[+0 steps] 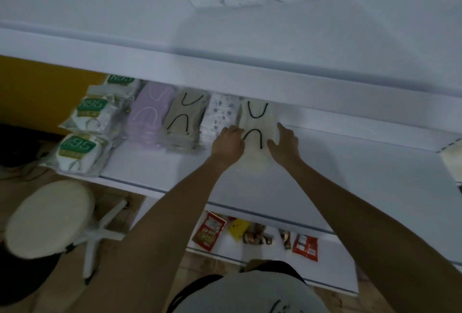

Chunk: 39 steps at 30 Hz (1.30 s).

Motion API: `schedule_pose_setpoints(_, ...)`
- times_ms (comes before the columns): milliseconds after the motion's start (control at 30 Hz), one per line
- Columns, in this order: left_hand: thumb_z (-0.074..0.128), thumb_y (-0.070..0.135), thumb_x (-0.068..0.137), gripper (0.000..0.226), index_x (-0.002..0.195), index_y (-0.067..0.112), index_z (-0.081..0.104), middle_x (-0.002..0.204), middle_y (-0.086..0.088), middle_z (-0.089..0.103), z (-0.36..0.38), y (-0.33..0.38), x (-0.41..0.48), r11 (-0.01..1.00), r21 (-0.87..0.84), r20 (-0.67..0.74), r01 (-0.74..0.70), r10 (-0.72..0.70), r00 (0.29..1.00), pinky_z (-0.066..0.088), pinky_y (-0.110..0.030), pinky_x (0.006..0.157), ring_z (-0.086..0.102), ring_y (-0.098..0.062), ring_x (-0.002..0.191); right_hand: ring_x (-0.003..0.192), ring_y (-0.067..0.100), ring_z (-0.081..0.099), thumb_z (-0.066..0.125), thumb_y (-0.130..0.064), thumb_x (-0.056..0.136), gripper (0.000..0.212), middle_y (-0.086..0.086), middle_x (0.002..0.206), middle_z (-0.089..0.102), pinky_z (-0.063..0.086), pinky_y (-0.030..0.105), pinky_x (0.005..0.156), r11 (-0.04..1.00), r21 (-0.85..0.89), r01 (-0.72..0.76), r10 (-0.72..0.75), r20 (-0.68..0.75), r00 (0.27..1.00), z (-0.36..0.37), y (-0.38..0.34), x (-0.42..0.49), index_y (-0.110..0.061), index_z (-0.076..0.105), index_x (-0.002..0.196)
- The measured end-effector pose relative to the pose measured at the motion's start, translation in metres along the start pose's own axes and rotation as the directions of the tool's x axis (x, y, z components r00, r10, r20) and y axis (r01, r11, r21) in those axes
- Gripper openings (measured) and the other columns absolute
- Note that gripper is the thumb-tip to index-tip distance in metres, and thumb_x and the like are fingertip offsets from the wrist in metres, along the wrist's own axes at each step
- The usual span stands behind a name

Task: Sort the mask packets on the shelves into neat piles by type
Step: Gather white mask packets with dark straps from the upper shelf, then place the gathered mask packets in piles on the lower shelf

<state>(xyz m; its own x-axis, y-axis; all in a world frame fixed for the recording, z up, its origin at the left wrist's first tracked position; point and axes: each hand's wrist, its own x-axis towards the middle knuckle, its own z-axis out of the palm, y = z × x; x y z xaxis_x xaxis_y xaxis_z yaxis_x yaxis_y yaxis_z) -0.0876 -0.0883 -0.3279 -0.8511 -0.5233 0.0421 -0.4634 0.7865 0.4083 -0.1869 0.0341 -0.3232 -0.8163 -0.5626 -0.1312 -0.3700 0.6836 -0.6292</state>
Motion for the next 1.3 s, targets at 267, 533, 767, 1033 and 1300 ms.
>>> schedule_pose_setpoints(267,0.051,0.026,0.094,0.047,0.138,0.011,0.043,0.139,-0.009,0.049,-0.048,-0.046,-0.079,0.980,-0.083,-0.018,-0.179,0.179,0.984,0.040,-0.031,0.098,0.049,-0.025,0.122,0.133,0.032,0.034,0.060,-0.035,0.088,0.066,0.014,0.146,0.037,0.021,0.033,0.111,0.874,-0.176,0.452,-0.435,0.130,0.891,0.022,-0.021,-0.075,-0.011,0.033,0.143)
schedule_pose_setpoints(533,0.044,0.038,0.088,0.045,0.119,0.011,0.062,0.114,-0.007,0.067,-0.158,-0.092,-0.167,0.870,0.000,-0.302,-0.493,0.470,0.829,0.054,-0.028,0.078,0.065,-0.020,0.098,0.111,0.005,0.047,0.054,-0.037,0.089,0.048,-0.010,0.125,0.052,0.033,0.017,0.101,0.697,0.083,0.713,-0.717,0.086,0.691,-0.004,-0.138,-0.173,-0.025,0.040,0.133)
schedule_pose_setpoints(767,0.046,0.027,0.091,0.037,0.117,0.008,0.063,0.109,-0.006,0.067,-0.271,-0.064,-0.173,0.720,0.085,-0.489,-0.688,0.632,0.601,0.045,-0.020,0.076,0.058,-0.012,0.094,0.085,-0.002,0.060,0.056,-0.021,0.090,0.019,-0.012,0.088,0.064,0.044,0.006,0.077,0.630,0.062,0.774,-0.730,-0.292,0.618,-0.092,-0.247,-0.215,-0.030,0.057,0.107)
schedule_pose_setpoints(1033,0.052,0.016,0.094,0.028,0.120,0.009,0.060,0.119,-0.007,0.062,-0.332,-0.047,-0.071,0.842,-0.070,-0.425,-0.535,0.460,0.780,0.040,-0.019,0.089,0.058,-0.016,0.104,0.084,0.012,0.057,0.053,-0.019,0.092,0.020,-0.003,0.100,0.062,0.035,0.000,0.059,0.900,-0.093,0.426,-0.431,-0.342,0.835,-0.170,-0.255,-0.131,-0.016,0.065,0.108)
schedule_pose_setpoints(1300,0.050,0.005,0.092,0.031,0.122,0.002,0.056,0.123,-0.015,0.059,-0.354,-0.048,0.043,0.947,0.032,-0.336,-0.320,0.312,0.888,0.037,-0.024,0.092,0.056,-0.028,0.109,0.114,0.024,0.052,0.060,-0.040,0.088,0.042,0.008,0.121,0.057,0.037,0.026,0.088,0.906,-0.299,0.300,-0.355,-0.146,0.923,-0.179,-0.289,-0.023,-0.013,0.056,0.120)
